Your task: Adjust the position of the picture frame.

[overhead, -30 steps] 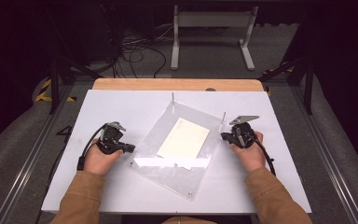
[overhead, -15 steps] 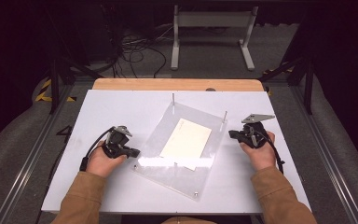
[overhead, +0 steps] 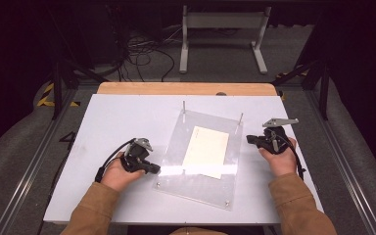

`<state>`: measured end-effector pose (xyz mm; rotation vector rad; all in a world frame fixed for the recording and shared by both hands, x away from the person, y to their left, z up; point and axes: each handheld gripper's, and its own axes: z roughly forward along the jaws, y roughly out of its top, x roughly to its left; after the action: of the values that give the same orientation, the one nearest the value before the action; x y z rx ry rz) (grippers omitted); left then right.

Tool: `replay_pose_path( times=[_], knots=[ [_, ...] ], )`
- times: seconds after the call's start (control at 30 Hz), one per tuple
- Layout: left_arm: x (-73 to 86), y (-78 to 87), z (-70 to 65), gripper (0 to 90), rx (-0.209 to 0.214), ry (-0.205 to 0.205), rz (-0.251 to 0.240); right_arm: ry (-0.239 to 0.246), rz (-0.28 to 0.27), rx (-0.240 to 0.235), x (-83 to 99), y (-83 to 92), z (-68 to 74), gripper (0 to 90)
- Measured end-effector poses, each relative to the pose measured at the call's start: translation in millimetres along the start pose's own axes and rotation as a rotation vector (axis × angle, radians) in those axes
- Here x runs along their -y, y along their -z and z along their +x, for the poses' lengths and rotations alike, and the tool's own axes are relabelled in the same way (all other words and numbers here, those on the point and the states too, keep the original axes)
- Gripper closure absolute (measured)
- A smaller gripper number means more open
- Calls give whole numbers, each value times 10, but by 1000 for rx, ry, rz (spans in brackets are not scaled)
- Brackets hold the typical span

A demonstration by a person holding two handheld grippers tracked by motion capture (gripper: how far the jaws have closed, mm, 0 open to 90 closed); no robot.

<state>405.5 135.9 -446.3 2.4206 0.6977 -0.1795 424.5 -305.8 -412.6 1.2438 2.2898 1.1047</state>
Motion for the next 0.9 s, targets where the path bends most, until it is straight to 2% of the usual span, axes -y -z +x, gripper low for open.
replay_pose_path(
  times=[0.1,0.17,0.2,0.27,0.3,0.43,0.53,0.57,0.63,0.73,0.83,0.9],
  knots=[
    [-72,-123,-113,900,68,-23,-7,12,-14,-22,-79,-90,22,898],
    [-123,-177,-197,900,77,-46,2,32,3,-19,-158,-191,25,897],
    [-145,-187,-235,899,64,-57,8,43,-2,-26,-216,-263,19,897],
    [-157,-184,-265,898,44,-56,16,31,11,-44,-317,-364,-1,898],
    [-148,-181,-266,898,40,-54,-1,33,15,-43,-379,-416,-9,897],
    [-103,-144,-245,894,12,-39,-44,56,17,3,-606,-587,-36,897],
    [-60,-67,-227,879,-19,-33,-85,52,11,15,-729,-674,-56,897],
    [-52,-49,-224,868,-25,-35,-91,56,4,35,-769,-695,-66,896],
    [-21,-11,-225,862,-35,-29,-113,41,-18,71,-788,-645,-99,893],
    [34,37,-205,852,-49,-16,-133,-11,-51,84,-746,-504,-193,858],
    [52,63,-187,846,-59,-7,-145,-12,-86,115,-688,-344,-248,806],
    [65,102,-171,828,-68,3,-181,2,-103,158,-645,-264,-280,739]
  ],
)
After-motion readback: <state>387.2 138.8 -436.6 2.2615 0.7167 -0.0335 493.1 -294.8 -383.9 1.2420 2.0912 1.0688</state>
